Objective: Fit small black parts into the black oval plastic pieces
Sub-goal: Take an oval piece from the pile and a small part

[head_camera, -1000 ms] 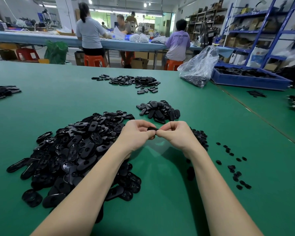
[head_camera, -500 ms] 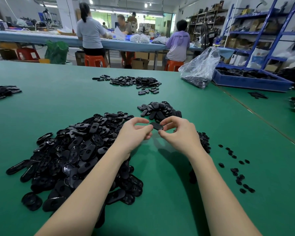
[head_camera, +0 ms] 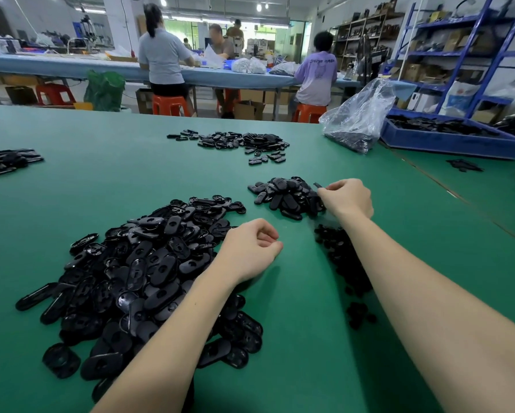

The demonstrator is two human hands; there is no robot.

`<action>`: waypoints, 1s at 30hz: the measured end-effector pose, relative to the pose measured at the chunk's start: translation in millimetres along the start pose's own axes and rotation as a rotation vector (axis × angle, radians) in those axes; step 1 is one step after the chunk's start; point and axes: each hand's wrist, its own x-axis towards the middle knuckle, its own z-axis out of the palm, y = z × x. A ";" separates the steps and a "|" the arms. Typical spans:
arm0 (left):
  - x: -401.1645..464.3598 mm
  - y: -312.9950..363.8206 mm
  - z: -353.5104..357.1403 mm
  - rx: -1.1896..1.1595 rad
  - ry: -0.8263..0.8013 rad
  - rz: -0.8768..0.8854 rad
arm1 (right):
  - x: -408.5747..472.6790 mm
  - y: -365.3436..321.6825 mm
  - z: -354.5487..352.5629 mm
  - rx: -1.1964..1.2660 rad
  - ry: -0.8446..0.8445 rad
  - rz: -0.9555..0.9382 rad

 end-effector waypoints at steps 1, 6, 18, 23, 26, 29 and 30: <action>0.3 -0.1 -0.2 0.000 -0.003 0.002 | 2.5 -2.5 2.1 -0.016 -0.002 -0.001; -0.1 -0.5 -1.2 0.012 -0.012 0.004 | 3.2 -6.4 8.6 -0.058 -0.030 -0.020; -0.4 12.1 -17.7 0.011 -0.059 0.068 | -63.5 6.9 -12.6 0.143 -0.217 -0.216; 3.4 12.3 -45.6 0.190 0.011 0.139 | -92.6 20.2 -12.5 0.089 -0.325 -0.248; 2.9 7.2 -53.6 0.353 0.049 0.138 | -99.2 22.4 -11.2 0.008 -0.394 -0.276; 1.3 1.9 -52.7 0.495 0.000 0.127 | -103.9 21.5 -9.4 -0.037 -0.442 -0.301; 0.9 0.2 -51.6 0.539 -0.036 0.122 | -104.8 21.4 -8.4 -0.043 -0.454 -0.306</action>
